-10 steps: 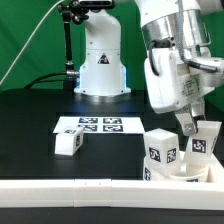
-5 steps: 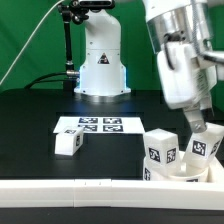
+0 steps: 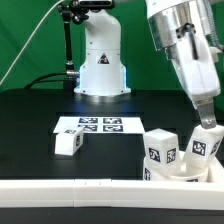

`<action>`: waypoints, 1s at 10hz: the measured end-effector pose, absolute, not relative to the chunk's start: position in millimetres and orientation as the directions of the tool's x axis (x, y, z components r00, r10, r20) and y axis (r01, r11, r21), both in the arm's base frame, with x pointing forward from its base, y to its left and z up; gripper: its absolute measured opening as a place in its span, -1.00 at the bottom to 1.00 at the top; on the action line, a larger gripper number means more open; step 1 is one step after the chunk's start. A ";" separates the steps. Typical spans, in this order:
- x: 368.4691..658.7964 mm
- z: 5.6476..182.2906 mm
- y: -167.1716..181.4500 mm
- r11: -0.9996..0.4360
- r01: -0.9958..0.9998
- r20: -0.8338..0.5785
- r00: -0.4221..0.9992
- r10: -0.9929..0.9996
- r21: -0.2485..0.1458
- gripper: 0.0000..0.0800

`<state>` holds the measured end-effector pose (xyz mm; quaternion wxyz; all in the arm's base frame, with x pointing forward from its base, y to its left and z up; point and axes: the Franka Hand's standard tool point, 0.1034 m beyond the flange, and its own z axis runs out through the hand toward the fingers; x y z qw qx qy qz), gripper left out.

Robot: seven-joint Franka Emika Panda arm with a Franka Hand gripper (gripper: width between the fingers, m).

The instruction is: Assemble stool

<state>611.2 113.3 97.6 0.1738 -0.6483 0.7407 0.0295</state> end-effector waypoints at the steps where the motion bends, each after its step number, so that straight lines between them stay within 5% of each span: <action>1: 608.2 96.8 117.5 -0.007 -0.982 -0.253 0.055 -0.966 -0.189 0.62; 4: 605.7 95.3 122.4 -0.393 -0.881 -0.150 0.439 -0.886 -0.263 0.62; 8: 605.8 94.9 120.9 -0.597 -0.748 -0.079 0.641 -0.764 -0.289 0.62; 10: 607.1 93.0 121.1 -0.807 -0.523 0.041 0.832 -0.553 -0.276 0.62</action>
Offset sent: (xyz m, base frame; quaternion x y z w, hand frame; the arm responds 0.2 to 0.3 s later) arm -0.0041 0.0177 0.0011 0.0289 -0.0483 -0.3083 0.9496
